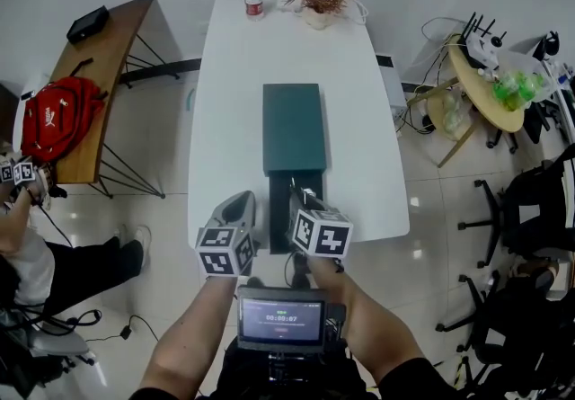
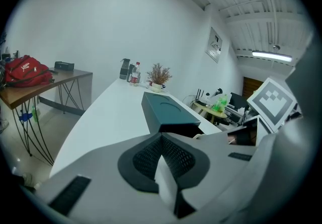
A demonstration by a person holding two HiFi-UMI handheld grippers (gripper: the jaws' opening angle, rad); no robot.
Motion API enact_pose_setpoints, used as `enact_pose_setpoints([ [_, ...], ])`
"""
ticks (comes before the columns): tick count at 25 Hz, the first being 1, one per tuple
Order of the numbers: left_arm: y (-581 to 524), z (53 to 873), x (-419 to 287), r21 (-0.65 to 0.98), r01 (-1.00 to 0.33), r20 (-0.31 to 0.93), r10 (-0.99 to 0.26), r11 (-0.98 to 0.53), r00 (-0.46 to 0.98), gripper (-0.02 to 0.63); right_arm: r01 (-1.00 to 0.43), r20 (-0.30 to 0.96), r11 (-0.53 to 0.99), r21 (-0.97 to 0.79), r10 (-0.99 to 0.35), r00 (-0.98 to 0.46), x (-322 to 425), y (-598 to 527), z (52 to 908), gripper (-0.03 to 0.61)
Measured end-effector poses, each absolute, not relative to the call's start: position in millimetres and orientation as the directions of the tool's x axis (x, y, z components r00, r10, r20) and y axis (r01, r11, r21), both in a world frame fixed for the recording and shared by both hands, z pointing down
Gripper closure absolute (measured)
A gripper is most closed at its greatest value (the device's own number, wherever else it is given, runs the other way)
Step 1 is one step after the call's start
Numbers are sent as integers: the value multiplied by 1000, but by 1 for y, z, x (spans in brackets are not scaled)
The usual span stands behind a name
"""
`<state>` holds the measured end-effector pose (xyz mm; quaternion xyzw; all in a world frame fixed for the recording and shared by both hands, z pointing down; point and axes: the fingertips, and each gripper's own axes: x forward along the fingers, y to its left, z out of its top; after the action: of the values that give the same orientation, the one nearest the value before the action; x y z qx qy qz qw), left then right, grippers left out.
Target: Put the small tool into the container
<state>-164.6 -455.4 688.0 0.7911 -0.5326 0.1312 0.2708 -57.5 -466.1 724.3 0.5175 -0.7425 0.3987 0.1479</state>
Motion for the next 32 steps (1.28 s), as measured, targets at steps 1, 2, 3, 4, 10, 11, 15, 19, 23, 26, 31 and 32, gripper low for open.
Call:
enact_pose_setpoints([
  [1, -455, 687, -165, 290, -914, 496, -772, -285, 398, 586, -880, 627, 147, -452, -649, -431, -60, -466, 723, 492],
  [2, -455, 686, -165, 292, -914, 496, -772, -282, 397, 586, -873, 624, 147, -465, -646, -440, -62, -466, 722, 422],
  [3, -455, 684, -165, 293, -914, 497, -772, -280, 396, 586, -871, 625, 143, -470, -643, -443, -63, -465, 721, 397],
  [4, -455, 682, -166, 294, -914, 496, -773, -280, 396, 586, -872, 627, 138, -469, -643, -439, -62, -464, 720, 397],
  [10, -451, 663, -169, 292, -912, 470, -788, -287, 398, 586, -869, 602, 144, -474, -667, -439, -58, -461, 704, 389],
  [11, -450, 660, -169, 290, -913, 466, -790, -288, 398, 586, -867, 604, 144, -477, -663, -443, -57, -461, 704, 374],
  [15, -446, 650, -171, 286, -912, 454, -797, -293, 398, 586, -866, 601, 151, -477, -662, -447, -53, -460, 696, 373],
  [19, -440, 642, -170, 280, -913, 452, -799, -296, 397, 586, -864, 586, 170, -474, -671, -454, -51, -454, 680, 345],
  [23, -438, 622, -172, 247, -916, 421, -817, -315, 394, 586, -859, 513, 231, -457, -720, -467, -45, -453, 641, 337],
  [26, -435, 603, -172, 228, -919, 395, -832, -322, 390, 586, -848, 453, 275, -453, -748, -484, -40, -453, 608, 341],
  [31, -425, 550, -163, 195, -916, 327, -857, -351, 398, 586, -831, 351, 351, -432, -783, -514, -28, -447, 540, 361],
  [32, -421, 538, -162, 189, -915, 311, -862, -356, 400, 586, -827, 330, 368, -426, -788, -521, -26, -443, 525, 370],
])
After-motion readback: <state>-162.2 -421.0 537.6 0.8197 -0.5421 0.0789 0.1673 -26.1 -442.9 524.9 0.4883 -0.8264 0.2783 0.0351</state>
